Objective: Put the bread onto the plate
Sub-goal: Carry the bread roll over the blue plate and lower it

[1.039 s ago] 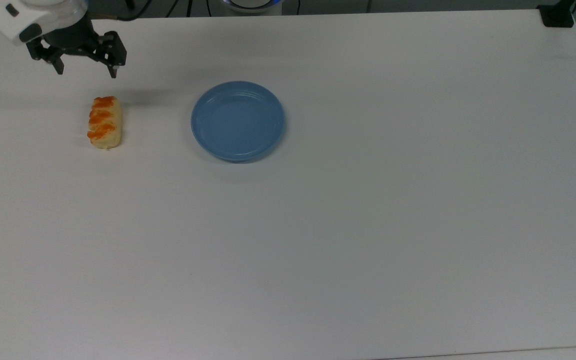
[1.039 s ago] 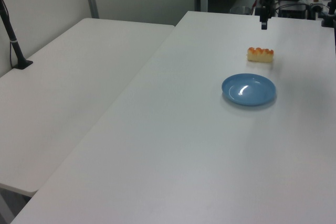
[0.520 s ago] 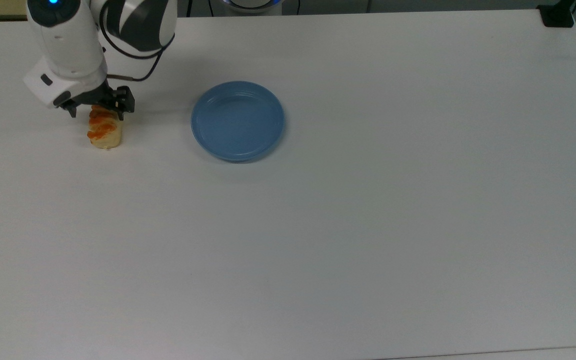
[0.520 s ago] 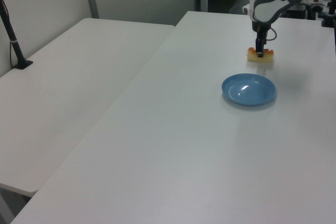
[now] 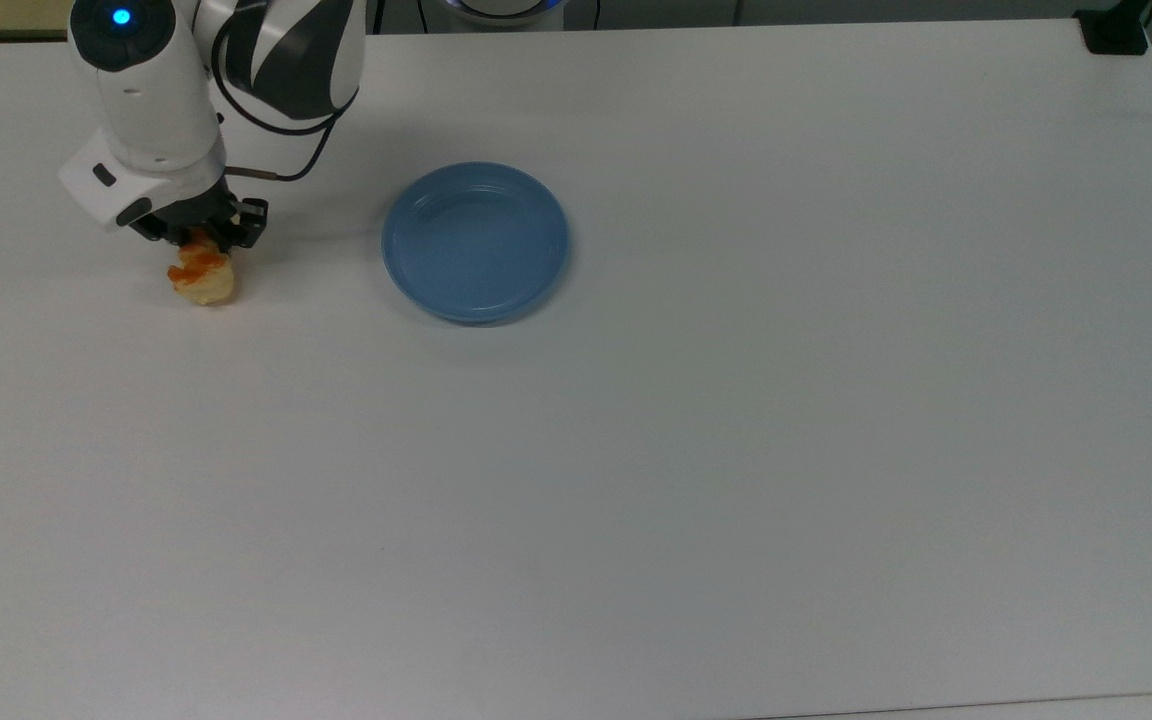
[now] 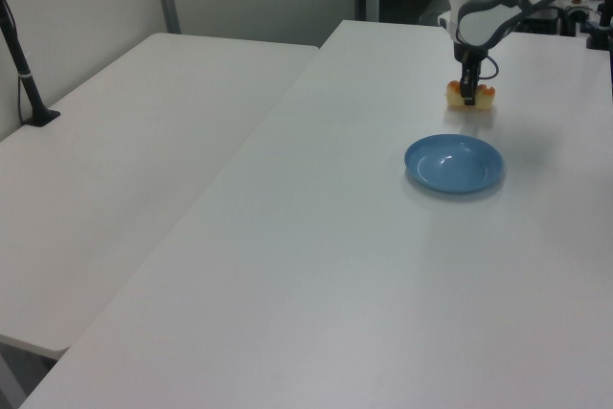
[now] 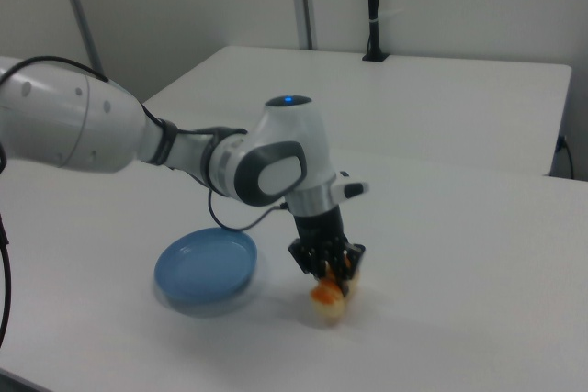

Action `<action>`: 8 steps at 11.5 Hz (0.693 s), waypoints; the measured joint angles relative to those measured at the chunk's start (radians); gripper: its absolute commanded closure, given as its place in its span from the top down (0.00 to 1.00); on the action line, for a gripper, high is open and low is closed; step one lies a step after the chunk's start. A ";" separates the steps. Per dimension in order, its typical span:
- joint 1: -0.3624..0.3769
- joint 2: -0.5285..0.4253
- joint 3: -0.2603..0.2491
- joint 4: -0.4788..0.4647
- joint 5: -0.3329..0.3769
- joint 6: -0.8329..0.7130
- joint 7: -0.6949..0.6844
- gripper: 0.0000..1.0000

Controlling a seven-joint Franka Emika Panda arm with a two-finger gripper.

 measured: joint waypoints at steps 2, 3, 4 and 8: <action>0.050 -0.063 0.033 0.011 0.008 -0.097 0.055 0.25; 0.079 -0.103 0.053 0.014 0.008 -0.150 0.086 0.25; 0.112 -0.144 0.072 0.015 0.009 -0.196 0.121 0.25; 0.229 -0.199 0.142 0.003 0.009 -0.273 0.256 0.26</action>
